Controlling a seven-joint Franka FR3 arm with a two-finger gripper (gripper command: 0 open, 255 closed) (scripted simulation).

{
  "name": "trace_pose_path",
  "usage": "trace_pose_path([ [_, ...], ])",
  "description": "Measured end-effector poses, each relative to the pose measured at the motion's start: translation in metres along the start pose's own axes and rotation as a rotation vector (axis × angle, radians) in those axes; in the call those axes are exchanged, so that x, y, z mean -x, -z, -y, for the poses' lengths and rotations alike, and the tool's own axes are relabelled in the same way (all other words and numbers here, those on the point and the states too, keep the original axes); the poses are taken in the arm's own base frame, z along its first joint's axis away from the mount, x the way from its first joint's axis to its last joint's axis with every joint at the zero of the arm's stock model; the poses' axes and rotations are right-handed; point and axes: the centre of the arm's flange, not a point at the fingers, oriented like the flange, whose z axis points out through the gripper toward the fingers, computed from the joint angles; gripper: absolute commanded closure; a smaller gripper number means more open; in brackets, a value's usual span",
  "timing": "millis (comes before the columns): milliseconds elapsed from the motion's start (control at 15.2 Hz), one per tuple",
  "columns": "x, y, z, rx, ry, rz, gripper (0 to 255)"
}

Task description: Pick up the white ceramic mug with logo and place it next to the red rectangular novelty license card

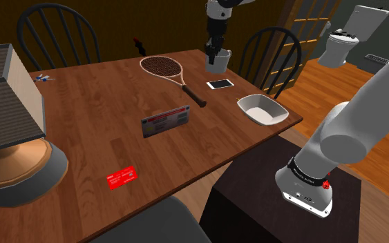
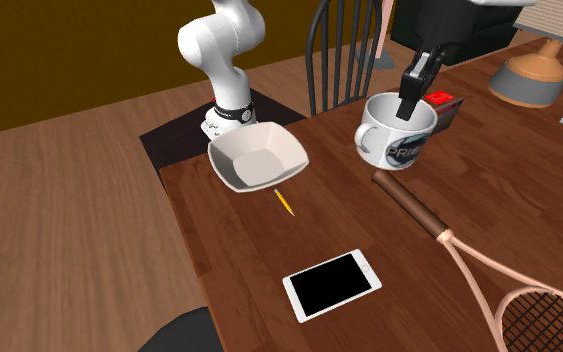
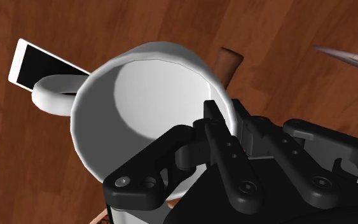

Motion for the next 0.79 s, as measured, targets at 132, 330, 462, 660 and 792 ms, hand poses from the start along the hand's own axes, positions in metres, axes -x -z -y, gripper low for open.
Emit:
trace_pose_path([
  [132, -0.012, 0.000, 0.021, 0.000, 0.000, 0.000, 255],
  [330, -0.027, 0.002, 0.059, 0.000, 0.000, 0.000, 255],
  [462, -0.038, 0.007, 0.082, 0.000, 0.000, 0.000, 255],
  [660, -0.053, 0.007, 0.118, 0.000, 0.000, 0.000, 255],
  [792, -0.063, 0.005, 0.142, 0.000, 0.001, 0.000, 255],
])
